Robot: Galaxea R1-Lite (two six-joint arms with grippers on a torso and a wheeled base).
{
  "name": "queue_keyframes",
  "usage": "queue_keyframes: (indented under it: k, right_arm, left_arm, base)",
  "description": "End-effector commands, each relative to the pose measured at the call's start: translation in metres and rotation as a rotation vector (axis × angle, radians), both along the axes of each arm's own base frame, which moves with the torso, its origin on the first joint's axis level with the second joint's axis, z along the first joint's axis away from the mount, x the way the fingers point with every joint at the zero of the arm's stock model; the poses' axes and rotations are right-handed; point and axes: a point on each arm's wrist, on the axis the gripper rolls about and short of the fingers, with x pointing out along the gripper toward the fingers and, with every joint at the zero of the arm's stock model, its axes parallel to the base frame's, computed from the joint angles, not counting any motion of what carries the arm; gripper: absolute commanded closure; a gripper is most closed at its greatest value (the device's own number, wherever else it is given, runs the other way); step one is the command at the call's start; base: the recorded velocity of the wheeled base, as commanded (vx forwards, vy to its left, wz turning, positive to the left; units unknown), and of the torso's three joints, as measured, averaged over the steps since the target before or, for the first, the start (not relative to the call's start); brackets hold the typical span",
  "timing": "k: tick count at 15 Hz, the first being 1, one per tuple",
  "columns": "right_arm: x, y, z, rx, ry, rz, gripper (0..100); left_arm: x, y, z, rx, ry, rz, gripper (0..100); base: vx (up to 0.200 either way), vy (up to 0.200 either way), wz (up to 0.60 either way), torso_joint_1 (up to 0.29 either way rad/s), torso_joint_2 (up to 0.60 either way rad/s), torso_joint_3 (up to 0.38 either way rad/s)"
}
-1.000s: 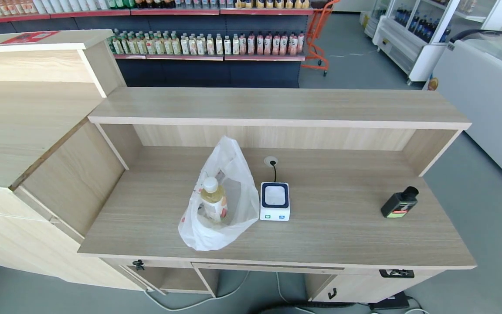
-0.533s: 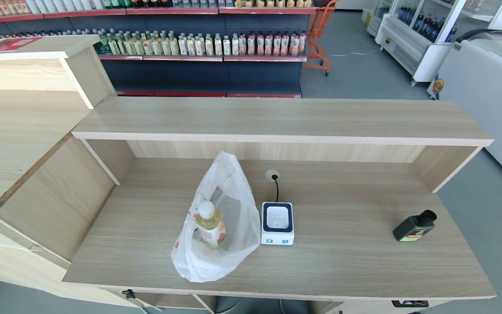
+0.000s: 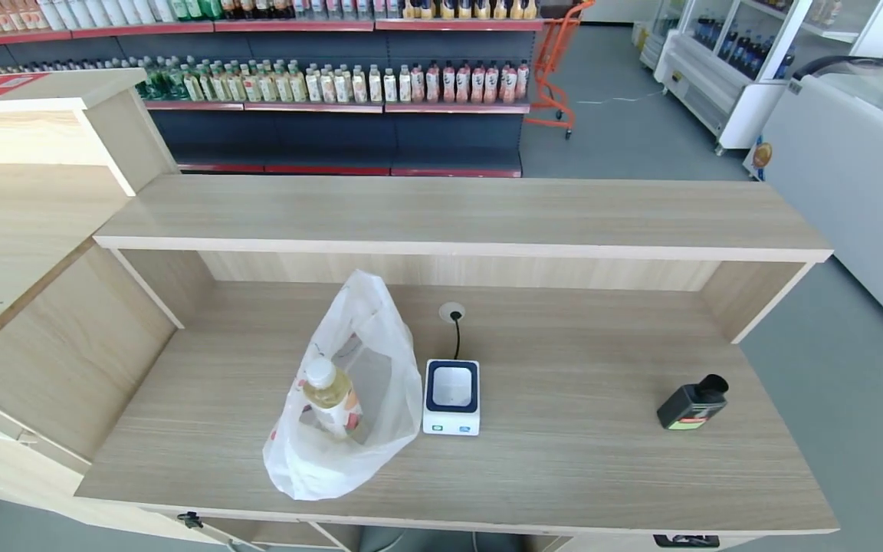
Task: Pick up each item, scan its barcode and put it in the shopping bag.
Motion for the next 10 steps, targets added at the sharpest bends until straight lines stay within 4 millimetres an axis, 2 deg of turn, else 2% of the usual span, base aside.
queue_keyframes:
  k: [1,9,10]
  right_arm:
    - [0.0003,0.0000,-0.0001,0.000,0.004,0.000,0]
    - [0.0002,0.0000,0.0002,0.001,0.004,0.000,0]
    - [-0.0002,-0.0001,-0.0002,-0.006,-0.002,0.005,0]
  left_arm:
    - [0.0000,0.0000,0.0000,0.000,-0.001,0.000,0]
    - [0.0000,0.0000,-0.0001,-0.001,0.001,0.002,0]
    - [0.0000,0.0000,0.0000,-0.004,-0.001,0.000,0]
  base:
    - [0.000,-0.200,0.00,-0.002,0.01,0.002]
    - [0.000,-0.200,0.00,0.002,0.00,0.001]
    - [0.000,0.000,0.00,0.000,0.00,0.000]
